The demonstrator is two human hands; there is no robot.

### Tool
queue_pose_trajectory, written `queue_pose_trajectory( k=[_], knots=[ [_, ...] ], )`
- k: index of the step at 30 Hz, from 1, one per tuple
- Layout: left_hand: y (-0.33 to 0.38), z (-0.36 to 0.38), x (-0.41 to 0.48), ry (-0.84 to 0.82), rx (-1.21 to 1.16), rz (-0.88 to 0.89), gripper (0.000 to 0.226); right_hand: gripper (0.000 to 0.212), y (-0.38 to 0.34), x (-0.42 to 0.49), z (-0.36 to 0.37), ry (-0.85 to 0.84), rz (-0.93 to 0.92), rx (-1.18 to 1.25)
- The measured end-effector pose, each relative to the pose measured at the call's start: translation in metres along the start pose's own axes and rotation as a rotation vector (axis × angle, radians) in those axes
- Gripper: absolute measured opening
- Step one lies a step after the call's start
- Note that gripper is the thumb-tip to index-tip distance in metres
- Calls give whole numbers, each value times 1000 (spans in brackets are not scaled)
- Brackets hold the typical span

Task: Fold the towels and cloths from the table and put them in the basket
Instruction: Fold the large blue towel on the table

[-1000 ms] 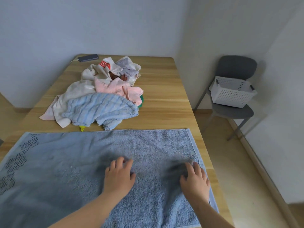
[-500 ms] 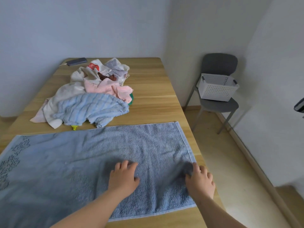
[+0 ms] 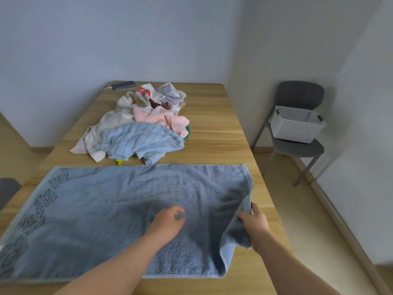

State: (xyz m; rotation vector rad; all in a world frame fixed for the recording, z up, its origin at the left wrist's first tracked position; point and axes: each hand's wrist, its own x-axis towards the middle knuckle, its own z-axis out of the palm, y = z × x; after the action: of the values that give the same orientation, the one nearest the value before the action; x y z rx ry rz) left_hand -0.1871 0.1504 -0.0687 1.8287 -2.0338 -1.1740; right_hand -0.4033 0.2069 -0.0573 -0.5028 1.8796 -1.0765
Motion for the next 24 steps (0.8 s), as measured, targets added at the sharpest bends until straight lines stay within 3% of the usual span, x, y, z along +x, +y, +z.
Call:
queue_pose_trajectory(
  k=[4, 9, 15, 20, 24],
  knots=[
    [-6, -14, 5, 53, -203, -61, 23, 38, -21, -7, 37, -258, -66, 19],
    [-13, -35, 11, 29, -468, -229, 21, 49, -23, -22, 74, -458, -184, -451],
    [-15, -35, 20, -108, -393, -308, 23, 43, 3, -22, 73, -519, -90, -730],
    [1, -22, 30, -149, -320, -260, 29, 54, 14, -17, 69, -518, -101, -701],
    [19, -14, 41, -150, -197, -147, 34, 50, 11, -15, 69, -550, -123, -728]
  ],
)
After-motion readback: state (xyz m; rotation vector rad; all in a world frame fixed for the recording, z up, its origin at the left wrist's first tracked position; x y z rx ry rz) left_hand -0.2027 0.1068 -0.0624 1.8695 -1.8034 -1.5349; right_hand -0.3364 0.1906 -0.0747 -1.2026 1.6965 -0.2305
